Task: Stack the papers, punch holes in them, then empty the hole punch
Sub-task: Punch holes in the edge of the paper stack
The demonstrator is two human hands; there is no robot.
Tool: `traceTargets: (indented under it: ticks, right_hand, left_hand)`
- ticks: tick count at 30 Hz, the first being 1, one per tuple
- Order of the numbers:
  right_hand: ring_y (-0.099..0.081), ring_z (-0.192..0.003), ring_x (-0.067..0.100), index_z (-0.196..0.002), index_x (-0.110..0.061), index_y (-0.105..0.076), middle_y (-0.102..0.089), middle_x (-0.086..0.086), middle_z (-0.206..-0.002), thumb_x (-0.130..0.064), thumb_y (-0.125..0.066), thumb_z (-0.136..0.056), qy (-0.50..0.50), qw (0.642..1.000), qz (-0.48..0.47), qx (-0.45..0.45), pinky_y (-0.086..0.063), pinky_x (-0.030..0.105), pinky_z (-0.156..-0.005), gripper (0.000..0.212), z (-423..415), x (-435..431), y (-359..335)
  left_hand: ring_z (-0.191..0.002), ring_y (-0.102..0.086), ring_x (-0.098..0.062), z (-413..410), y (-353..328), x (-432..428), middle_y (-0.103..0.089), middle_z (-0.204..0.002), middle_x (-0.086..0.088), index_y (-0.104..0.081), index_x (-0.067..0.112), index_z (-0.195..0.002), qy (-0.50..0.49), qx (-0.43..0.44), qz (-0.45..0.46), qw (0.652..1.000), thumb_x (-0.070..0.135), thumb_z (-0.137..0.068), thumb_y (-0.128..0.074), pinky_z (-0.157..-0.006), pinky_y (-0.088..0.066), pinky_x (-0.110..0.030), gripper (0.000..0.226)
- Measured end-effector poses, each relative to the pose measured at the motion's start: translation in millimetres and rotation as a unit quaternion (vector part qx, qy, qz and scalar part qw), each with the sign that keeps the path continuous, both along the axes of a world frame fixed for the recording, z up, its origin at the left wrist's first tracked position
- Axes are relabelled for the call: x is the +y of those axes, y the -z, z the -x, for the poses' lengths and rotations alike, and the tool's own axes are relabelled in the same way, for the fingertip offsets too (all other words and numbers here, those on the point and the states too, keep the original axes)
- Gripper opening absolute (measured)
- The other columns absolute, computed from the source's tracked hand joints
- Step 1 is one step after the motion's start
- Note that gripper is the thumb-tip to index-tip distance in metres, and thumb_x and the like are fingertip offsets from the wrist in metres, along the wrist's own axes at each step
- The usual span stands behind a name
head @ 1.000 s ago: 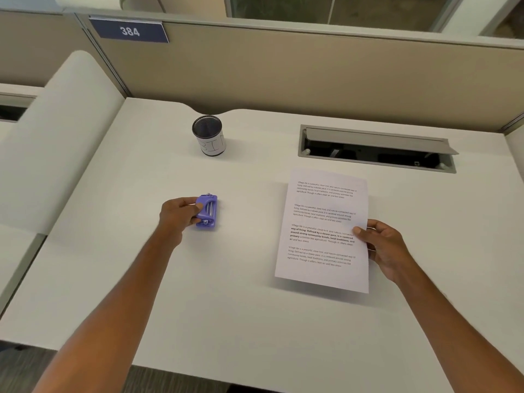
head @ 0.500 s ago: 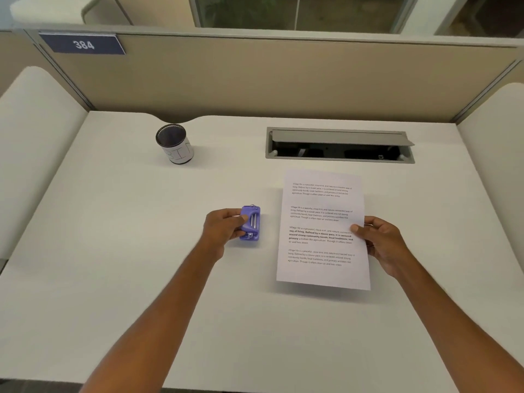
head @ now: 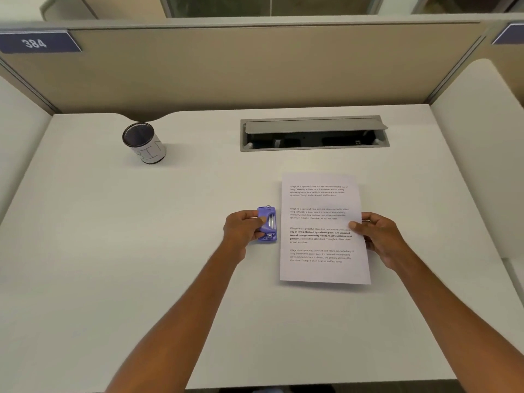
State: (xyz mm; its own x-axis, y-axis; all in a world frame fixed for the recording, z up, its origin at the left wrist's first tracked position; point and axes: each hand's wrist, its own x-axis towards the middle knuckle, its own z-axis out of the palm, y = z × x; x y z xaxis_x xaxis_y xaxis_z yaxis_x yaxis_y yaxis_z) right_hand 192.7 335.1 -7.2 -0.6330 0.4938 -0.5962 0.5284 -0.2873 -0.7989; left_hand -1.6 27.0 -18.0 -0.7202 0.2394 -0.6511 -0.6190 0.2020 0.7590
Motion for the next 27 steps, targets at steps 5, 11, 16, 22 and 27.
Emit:
traceTargets:
  ticks: [5,11,16,22,27]
  right_hand:
    - [-0.081,-0.090,0.026,-0.121,-0.011,-0.077,-0.086,0.012,-0.113,-0.011,-0.085,-0.093,0.005,1.000,-0.001,-0.006,-0.064,0.040,-0.083,0.029,-0.5,0.7,6.5]
    - [-0.081,-0.088,0.025,-0.118,-0.013,-0.078,-0.086,0.012,-0.111,-0.013,-0.086,-0.093,-0.004,1.000,-0.002,-0.009,-0.060,0.037,-0.078,0.026,4.7,-2.5,10.7]
    - [-0.083,-0.084,0.019,-0.117,-0.015,-0.079,-0.087,0.009,-0.110,-0.014,-0.086,-0.093,-0.017,1.000,-0.004,-0.012,-0.063,0.033,-0.068,0.025,11.9,-7.3,11.8]
    - [-0.083,-0.085,0.019,-0.116,-0.016,-0.079,-0.087,0.008,-0.109,-0.014,-0.086,-0.093,-0.023,1.000,0.002,-0.013,-0.064,0.033,-0.068,0.023,18.2,-13.3,12.6]
    - [-0.083,-0.086,0.020,-0.117,-0.013,-0.078,-0.087,0.008,-0.109,-0.014,-0.085,-0.095,-0.030,0.999,-0.001,-0.013,-0.065,0.034,-0.070,0.024,25.0,-20.0,13.0]
  left_hand:
    - [-0.086,-0.079,-0.027,-6.5,5.5,2.6,-0.082,-0.110,-0.022,-0.078,0.001,-0.115,0.004,-0.012,0.009,1.000,0.005,-0.095,-0.082,-0.084,-0.068,-0.038,0.020]
    - [-0.084,-0.080,-0.024,-10.1,8.3,-1.8,-0.084,-0.104,-0.020,-0.078,0.000,-0.117,0.008,-0.015,-0.002,1.000,0.006,-0.097,-0.080,-0.089,-0.069,-0.041,0.021]
    - [-0.070,-0.080,-0.015,-11.9,6.6,-3.8,-0.084,-0.090,-0.011,-0.078,-0.001,-0.114,0.010,0.002,0.004,1.000,0.004,-0.096,-0.079,-0.075,-0.069,-0.031,0.018]
    - [-0.085,-0.081,-0.024,-14.5,3.8,-3.3,-0.083,-0.114,-0.020,-0.073,0.005,-0.117,-0.019,0.020,0.023,0.999,0.007,-0.093,-0.086,-0.084,-0.068,-0.035,0.028]
    - [-0.114,-0.080,-0.038,-15.6,2.0,-1.2,-0.083,-0.117,-0.016,-0.075,0.012,-0.116,-0.007,0.038,0.050,0.998,0.012,-0.092,-0.088,-0.106,-0.063,-0.051,0.027]
